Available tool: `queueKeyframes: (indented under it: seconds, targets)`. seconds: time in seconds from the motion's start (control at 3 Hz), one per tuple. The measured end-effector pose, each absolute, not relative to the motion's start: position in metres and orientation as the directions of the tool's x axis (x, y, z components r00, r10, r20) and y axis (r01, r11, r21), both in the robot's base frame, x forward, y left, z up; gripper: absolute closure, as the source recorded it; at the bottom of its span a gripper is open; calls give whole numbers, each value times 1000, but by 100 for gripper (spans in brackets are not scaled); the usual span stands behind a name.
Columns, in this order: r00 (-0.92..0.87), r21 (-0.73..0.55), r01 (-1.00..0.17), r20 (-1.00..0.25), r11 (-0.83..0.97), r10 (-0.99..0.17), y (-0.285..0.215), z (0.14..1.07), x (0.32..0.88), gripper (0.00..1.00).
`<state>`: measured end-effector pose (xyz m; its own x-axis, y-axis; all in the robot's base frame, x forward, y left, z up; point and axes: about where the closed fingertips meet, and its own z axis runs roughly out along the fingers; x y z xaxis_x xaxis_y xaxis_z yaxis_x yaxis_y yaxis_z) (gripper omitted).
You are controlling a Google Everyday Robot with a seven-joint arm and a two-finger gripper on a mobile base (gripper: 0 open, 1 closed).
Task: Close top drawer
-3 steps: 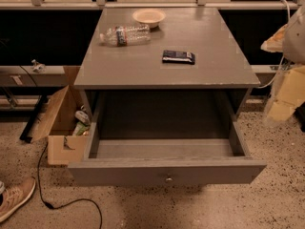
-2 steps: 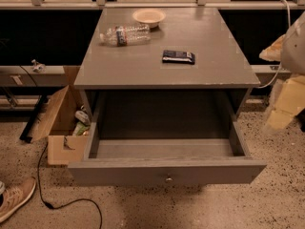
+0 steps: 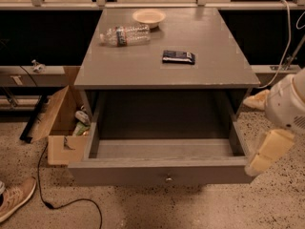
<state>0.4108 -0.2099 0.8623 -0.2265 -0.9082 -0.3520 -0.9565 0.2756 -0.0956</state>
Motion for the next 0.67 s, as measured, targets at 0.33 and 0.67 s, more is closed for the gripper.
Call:
queueKeyframes:
  seconds: [0.33, 0.67]
  targets:
    - [-247, -14, -960, -424, 279, -871, -200, 808, 397, 18]
    - [-294, 51, -950, -479, 308, -827, -191, 764, 384, 42]
